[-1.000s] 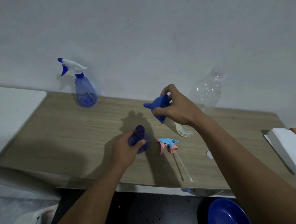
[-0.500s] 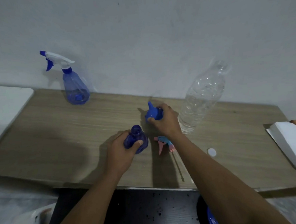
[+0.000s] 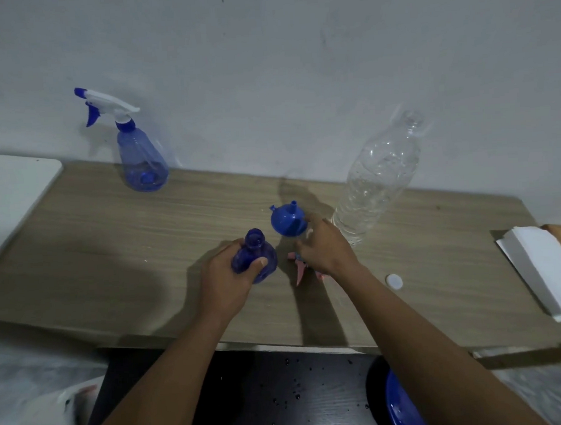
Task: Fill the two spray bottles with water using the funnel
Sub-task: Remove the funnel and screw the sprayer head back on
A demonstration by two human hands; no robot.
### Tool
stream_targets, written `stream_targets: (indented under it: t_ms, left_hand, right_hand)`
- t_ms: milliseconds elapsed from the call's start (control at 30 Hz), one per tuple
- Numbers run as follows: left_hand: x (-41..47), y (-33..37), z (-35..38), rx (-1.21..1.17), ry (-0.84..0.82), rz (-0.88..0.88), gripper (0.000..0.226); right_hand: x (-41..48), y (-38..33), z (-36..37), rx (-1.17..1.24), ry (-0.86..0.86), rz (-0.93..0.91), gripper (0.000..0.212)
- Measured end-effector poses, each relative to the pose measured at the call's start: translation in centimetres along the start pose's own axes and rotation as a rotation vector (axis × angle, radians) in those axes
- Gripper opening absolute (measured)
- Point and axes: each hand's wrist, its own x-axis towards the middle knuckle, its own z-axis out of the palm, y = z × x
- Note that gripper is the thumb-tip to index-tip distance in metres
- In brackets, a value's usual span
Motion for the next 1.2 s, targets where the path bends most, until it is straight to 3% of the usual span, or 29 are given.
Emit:
stream_targets:
  t_ms: [133,300,533,600,700,833,1033,1200]
  left_hand:
    - [0.0,-0.1,0.0,-0.03,-0.01,-0.021,0.03]
    - [-0.1,0.1,0.1,-0.063,0.001,-0.032,0.03]
    - [-0.3,0.7,0.0,-0.053,0.004,-0.038,0.035]
    - [-0.3,0.6,0.0,-0.048,0.006,-0.04,0.037]
    - [-0.1,-0.3,0.3,-0.072,0.012,-0.029,0.021]
    - [0.2,-1.0,0.6,-0.079,0.036,-0.019,0.024]
    - [0.3,-1.0,0.5,-0.062,0.016,-0.052,0.022]
    - [0.3,-0.6,0.4,-0.059,-0.003,-0.043,0.026]
  right_hand:
    - [-1.9,1.3,-0.6,-0.087,-0.124,-0.01,0.03]
    - [-3.0,2.4,-0.3,-0.177,-0.082,0.004,0.029]
    - [-4.9,0.2,-4.3,0.198,0.065,-0.013,0.021]
    - [-5.4,-1.5,-6.6,0.279,0.179,-0.066,0.026]
    - [-6.1,-5.2,-9.4,0.442,0.323,-0.199,0.029]
    - [-6.4,-10.0,-10.9,0.577,0.412,-0.38,0.031]
    - [-5.2,-13.5,-10.5,0.481,0.527,-0.572,0.033]
    - [-3.9,-13.4,-8.2,0.423,0.506,-0.596,0.034]
